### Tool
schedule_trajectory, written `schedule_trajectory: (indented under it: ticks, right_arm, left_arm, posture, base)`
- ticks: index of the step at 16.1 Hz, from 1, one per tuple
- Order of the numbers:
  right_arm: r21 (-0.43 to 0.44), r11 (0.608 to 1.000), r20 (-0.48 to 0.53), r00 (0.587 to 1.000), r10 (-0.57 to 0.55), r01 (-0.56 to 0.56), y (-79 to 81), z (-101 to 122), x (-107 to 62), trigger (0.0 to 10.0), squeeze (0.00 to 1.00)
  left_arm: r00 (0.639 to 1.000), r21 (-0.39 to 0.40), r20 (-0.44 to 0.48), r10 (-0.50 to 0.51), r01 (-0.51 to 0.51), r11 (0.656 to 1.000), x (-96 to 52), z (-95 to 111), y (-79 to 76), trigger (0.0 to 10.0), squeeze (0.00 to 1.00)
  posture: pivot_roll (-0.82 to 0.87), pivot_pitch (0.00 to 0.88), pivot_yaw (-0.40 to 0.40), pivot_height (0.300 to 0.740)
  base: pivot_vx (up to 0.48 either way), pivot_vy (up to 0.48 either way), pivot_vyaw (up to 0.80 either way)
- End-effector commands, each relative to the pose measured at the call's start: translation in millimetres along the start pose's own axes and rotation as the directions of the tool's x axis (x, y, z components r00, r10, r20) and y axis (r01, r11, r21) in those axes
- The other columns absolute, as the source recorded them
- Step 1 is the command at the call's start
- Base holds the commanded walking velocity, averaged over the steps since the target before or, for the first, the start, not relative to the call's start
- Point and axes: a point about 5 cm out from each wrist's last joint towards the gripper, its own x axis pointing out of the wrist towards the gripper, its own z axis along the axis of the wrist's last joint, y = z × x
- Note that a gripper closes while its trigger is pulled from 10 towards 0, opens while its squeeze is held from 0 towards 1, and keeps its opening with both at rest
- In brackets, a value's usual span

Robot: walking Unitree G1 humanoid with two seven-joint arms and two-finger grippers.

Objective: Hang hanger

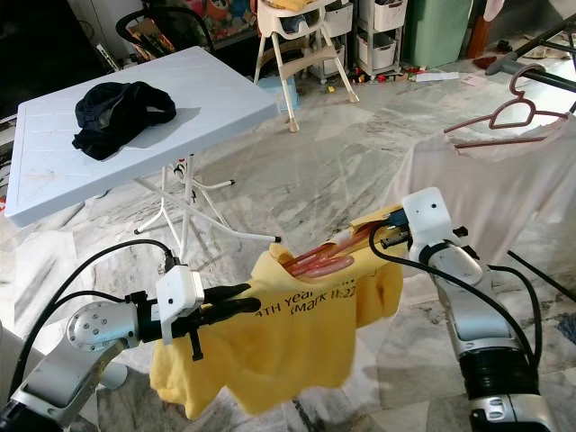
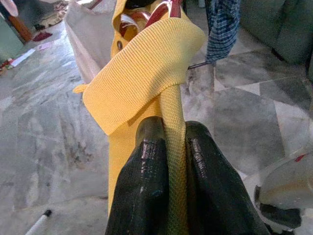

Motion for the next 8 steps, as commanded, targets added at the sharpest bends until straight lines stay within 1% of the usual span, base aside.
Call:
schedule_trajectory:
  ticks: [1, 2, 3, 5, 6, 7, 8]
  right_arm:
    - [-0.024, 0.995, 0.007, 0.995, -0.096, 0.096, -29.8, 8, -8.2, 0.0, 0.00]
    - [-0.026, 0.996, 0.020, 0.996, -0.083, 0.084, -28.0, 11, -8.0, 0.0, 0.00]
    - [0.011, 0.999, 0.037, 0.998, -0.054, 0.053, -22.3, 17, -7.2, 0.0, 0.00]
    - [0.058, 0.996, 0.119, 0.991, 0.060, -0.068, 1.2, 40, -4.8, 0.0, 0.00]
    - [0.052, 0.996, 0.125, 0.990, 0.071, -0.078, 3.8, 43, -4.8, 0.0, 0.00]
    - [0.039, 0.994, 0.127, 0.987, 0.094, -0.100, 9.8, 45, -5.4, 0.0, 0.00]
    - [0.016, 0.994, 0.101, 0.989, 0.106, -0.108, 13.0, 38, -5.5, 0.0, 0.00]
  left_arm:
    - [0.991, 0.006, -0.110, 0.081, -0.080, 0.997, -19.1, -15, 11.4, 0.0, 0.00]
    - [0.987, 0.021, -0.139, 0.082, -0.080, 0.997, -19.4, -18, 12.2, 0.0, 0.00]
    - [0.988, 0.015, -0.129, 0.082, -0.081, 0.997, -19.0, -18, 11.6, 0.0, 0.00]
    - [0.989, 0.025, -0.117, 0.093, -0.090, 0.996, -13.2, -19, 11.4, 0.0, 0.00]
    - [0.989, 0.027, -0.111, 0.095, -0.092, 0.995, -12.2, -19, 11.4, 0.0, 0.00]
    - [0.990, 0.023, -0.097, 0.098, -0.096, 0.995, -8.5, -17, 11.2, 0.0, 0.00]
    - [0.992, 0.021, -0.082, 0.101, -0.099, 0.995, -4.9, -15, 11.6, 0.0, 0.00]
  posture:
    - [-0.11, 0.055, 0.157, 0.740]
    - [-0.11, 0.056, 0.159, 0.740]
    - [-0.11, 0.056, 0.160, 0.740]
    - [-0.12, 0.059, 0.163, 0.740]
    - [-0.12, 0.058, 0.162, 0.740]
    - [-0.12, 0.059, 0.162, 0.740]
    - [-0.12, 0.058, 0.161, 0.740]
  base:
    - [0.000, 0.000, 0.00]
    - [0.000, 0.000, 0.00]
    - [0.000, 0.000, 0.00]
    - [0.000, 0.000, 0.00]
    - [0.000, 0.000, 0.00]
    - [0.000, 0.000, 0.00]
    - [0.000, 0.000, 0.00]
